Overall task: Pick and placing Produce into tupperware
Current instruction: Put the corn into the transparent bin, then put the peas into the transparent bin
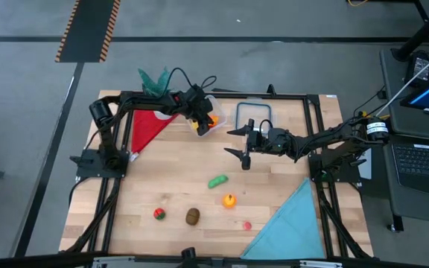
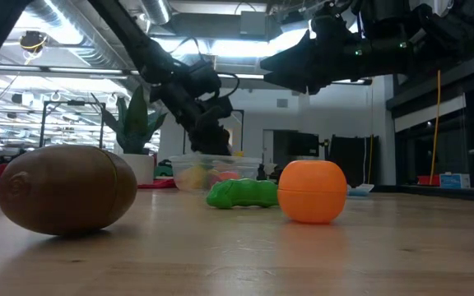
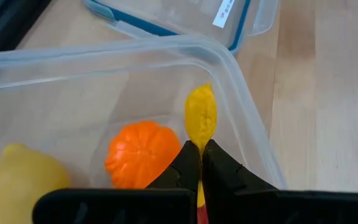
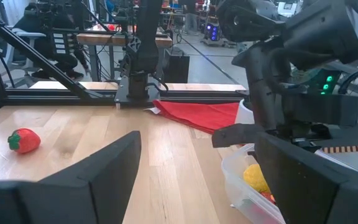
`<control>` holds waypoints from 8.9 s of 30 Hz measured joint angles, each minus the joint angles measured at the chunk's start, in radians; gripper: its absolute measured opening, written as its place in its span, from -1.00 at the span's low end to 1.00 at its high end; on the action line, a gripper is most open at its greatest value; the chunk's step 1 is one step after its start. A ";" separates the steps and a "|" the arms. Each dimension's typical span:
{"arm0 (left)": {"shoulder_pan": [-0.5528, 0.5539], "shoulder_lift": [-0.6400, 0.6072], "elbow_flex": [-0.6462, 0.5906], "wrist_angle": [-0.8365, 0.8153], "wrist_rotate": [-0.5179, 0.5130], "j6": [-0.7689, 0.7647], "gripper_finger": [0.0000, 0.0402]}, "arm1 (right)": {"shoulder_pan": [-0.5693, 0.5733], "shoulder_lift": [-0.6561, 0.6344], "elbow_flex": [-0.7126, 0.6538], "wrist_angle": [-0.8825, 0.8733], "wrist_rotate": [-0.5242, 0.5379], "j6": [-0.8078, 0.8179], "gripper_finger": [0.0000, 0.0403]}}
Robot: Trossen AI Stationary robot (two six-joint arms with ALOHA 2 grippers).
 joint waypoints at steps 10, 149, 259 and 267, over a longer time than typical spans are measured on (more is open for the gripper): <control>-0.013 0.000 0.000 0.013 -0.023 0.039 -0.83 | 0.000 0.000 0.000 0.000 0.000 0.000 0.57; -0.806 -0.932 -0.916 0.725 -0.335 -0.043 -0.72 | 0.132 0.461 0.471 -0.849 -0.315 0.086 0.52; -0.675 -0.932 -0.914 0.880 -0.582 -0.095 -0.43 | -0.078 0.163 -0.012 0.335 -0.331 0.027 -0.38; -0.647 -0.799 -0.914 1.026 -0.545 -0.099 -0.51 | -0.054 0.181 0.044 0.329 -0.326 0.016 -0.38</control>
